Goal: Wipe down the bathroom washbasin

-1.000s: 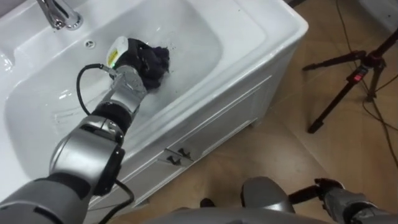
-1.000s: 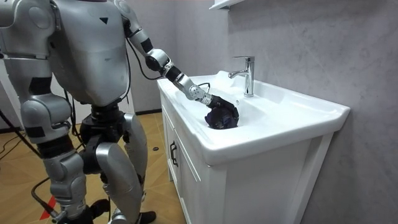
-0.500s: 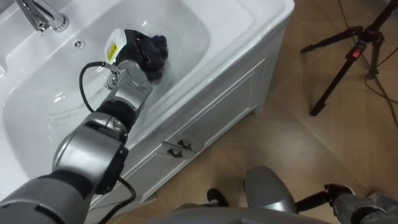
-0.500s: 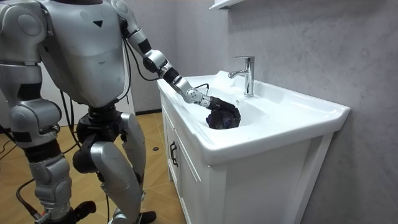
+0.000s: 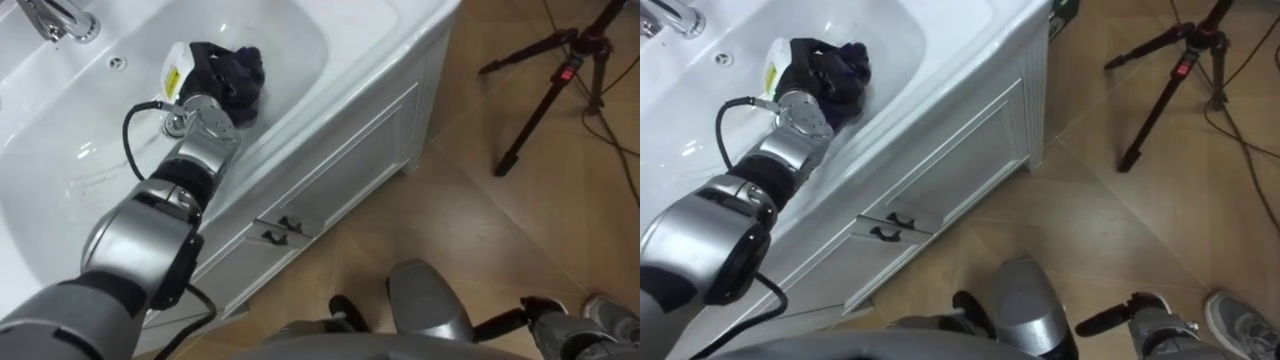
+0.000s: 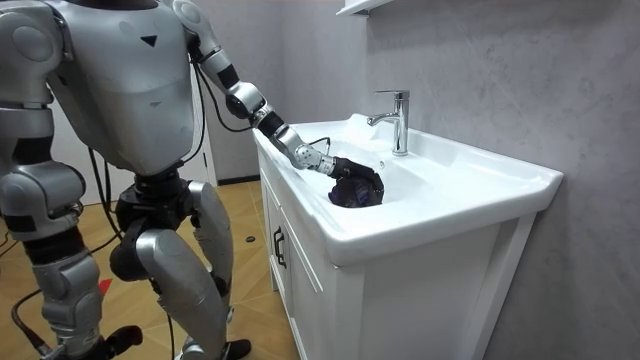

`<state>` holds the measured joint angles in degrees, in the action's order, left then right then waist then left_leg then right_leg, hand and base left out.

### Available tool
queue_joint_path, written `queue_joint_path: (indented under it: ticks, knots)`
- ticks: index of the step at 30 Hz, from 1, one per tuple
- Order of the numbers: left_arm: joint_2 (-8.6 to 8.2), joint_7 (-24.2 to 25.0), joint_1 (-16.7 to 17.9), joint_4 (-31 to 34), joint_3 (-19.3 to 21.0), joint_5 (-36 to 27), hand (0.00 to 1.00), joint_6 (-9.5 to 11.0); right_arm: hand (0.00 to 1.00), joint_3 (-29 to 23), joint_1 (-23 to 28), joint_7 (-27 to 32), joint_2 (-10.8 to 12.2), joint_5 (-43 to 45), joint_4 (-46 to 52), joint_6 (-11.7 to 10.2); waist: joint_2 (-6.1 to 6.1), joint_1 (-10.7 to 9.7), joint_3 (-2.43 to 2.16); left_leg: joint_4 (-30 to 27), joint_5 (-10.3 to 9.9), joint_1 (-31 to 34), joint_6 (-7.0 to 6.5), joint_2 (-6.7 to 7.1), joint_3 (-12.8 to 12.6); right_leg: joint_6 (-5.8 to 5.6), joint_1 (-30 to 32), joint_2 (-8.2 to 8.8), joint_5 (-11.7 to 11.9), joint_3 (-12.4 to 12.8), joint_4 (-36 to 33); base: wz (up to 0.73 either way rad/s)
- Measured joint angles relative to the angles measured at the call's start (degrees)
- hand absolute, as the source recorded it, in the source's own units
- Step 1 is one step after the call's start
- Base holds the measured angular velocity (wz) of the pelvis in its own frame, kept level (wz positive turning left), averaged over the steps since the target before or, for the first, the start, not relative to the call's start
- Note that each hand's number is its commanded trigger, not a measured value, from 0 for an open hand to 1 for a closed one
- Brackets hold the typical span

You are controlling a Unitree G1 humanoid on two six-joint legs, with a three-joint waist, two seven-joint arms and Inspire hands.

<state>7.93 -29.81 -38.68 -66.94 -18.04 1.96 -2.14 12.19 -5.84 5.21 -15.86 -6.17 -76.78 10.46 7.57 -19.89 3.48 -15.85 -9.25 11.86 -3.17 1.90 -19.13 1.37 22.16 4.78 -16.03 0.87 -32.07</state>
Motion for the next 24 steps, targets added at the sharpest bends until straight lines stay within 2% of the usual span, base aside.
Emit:
queue_joint_path:
  ticks: [3, 5, 8, 10, 11, 12, 13, 16, 17, 18, 21, 22, 24]
  knots:
    - [0.59, -0.01, 0.79, 0.1, -0.03, 0.01, 1.0, 1.72, 0.0, 0.39, 0.41, -0.28, 0.04, -0.04, -0.01, -0.1, -0.39, 0.05, -0.1, -1.12, -0.01, 0.88, 0.02, -0.21, 0.04, 0.08, 0.45, -0.06, -0.02, 0.05, -0.28, 0.0]
    - [1.04, -0.01, 1.23, 0.0, -0.03, 0.92, 1.0, 3.05, 0.0, 0.4, 1.07, -0.92, 0.05, -0.02, -0.13, -0.44, -1.12, 0.05, -0.17, -1.5, -0.01, 1.16, 0.02, -0.2, 0.05, 0.15, 0.71, 0.03, -0.06, 0.03, -0.72, 0.0]
    - [1.68, 0.13, 1.6, -0.04, 0.05, 2.82, 1.0, 3.66, 0.0, 0.34, 1.08, -1.44, 0.04, 0.19, -0.13, -0.54, -2.0, 0.13, -0.24, -1.78, -0.01, 1.13, 0.02, -0.31, 0.02, 0.21, 0.59, -0.07, 0.0, 0.05, -0.7, 0.0]
    - [2.15, 0.48, 1.85, -0.48, 0.11, 3.62, 1.0, 4.0, 0.0, 0.0, 1.08, -1.61, -0.01, 0.17, -0.17, -0.53, -2.14, 0.2, -0.51, -1.73, -0.02, 1.04, 0.02, -0.38, 0.02, 0.16, 0.38, -0.29, 0.24, 0.14, -0.39, 0.0]
    - [2.15, 0.48, 2.02, -0.73, 0.25, 4.05, 1.0, 4.15, 0.0, 0.04, 1.09, -1.64, -0.02, 0.14, -0.17, -0.49, -2.45, 0.44, -0.37, -1.6, -0.02, 0.85, 0.02, -0.37, -0.04, 0.16, 0.16, -0.35, 0.31, 0.24, -0.3, -0.1]
    - [2.14, 0.58, 2.23, -1.36, 0.64, 5.05, 1.0, 4.3, 0.0, 0.06, 1.37, -1.7, -0.02, 0.12, -0.17, -0.48, -2.57, 1.11, -0.46, -1.53, -0.03, 0.43, 0.02, -0.52, -0.1, 0.22, -0.33, -0.55, 0.53, 0.56, -0.13, -0.17]
    - [2.15, 0.75, 2.5, -2.18, 0.95, 5.74, 1.0, 4.32, 0.0, 0.06, 1.49, -1.76, -0.06, 0.08, -0.16, -0.39, -2.37, 1.5, -0.82, -1.6, -0.05, 0.41, 0.05, -0.69, -0.05, 0.29, -0.52, -0.69, 0.85, 0.57, 0.21, -0.15]
    - [2.61, 0.94, 3.3, -4.32, 1.1, 9.09, 1.0, 4.26, 0.0, -0.09, 1.67, -2.88, -0.16, -0.02, -0.08, -0.43, -2.11, 1.85, -1.0, -1.78, -0.13, 0.04, 0.15, -0.9, 0.09, 0.31, -1.13, -0.87, 1.09, 0.54, 0.45, -0.03]
    - [2.93, 1.05, 4.07, -4.32, 1.09, 10.35, 1.0, 4.29, 0.0, -0.21, 1.66, -2.96, -0.16, 0.05, -0.1, -0.43, -2.3, 2.15, -0.88, -1.76, -0.24, -0.17, 0.19, -0.97, 0.07, 0.36, -1.21, -0.94, 1.11, 0.58, 0.44, -0.09]
    - [3.52, 1.26, 4.89, -4.29, 1.24, 12.57, 1.0, 4.29, 0.0, -1.21, 1.71, -3.05, -0.17, 0.19, -0.12, -0.49, -1.91, 2.36, -1.15, -1.76, -0.39, -0.48, 0.24, -1.06, 0.16, 0.41, -1.52, -1.05, 1.1, 0.59, 0.42, -0.03]
    - [4.88, 1.79, 7.26, -5.88, 1.49, 18.39, 1.0, 4.16, 0.0, -2.65, 2.45, -3.4, -0.47, 0.29, -0.14, -0.62, -1.71, 3.1, -1.29, -1.66, -0.47, -1.56, 0.34, -1.12, 0.49, 0.52, -2.28, -1.17, 0.99, 0.49, 0.45, -0.01]
    - [5.39, 1.77, 8.3, -6.39, 2.31, 20.58, 1.0, 3.6, 0.0, -3.06, 2.74, -3.44, -0.6, 0.19, -0.21, -0.62, -1.41, 3.38, -1.56, -1.55, -0.69, -1.66, 0.43, -1.19, 0.6, 0.55, -2.32, -1.33, 0.94, 0.5, 0.41, -0.04]
    - [6.35, 1.66, 9.8, -6.36, 2.43, 23.69, 1.0, 2.41, 0.0, -3.38, 2.94, -3.45, -0.79, -0.12, -1.02, -0.68, -1.19, 3.98, -1.72, -1.57, -0.78, -1.82, 0.49, -1.24, 0.6, 0.56, -2.39, -1.48, 0.96, 0.59, 0.25, -0.04]
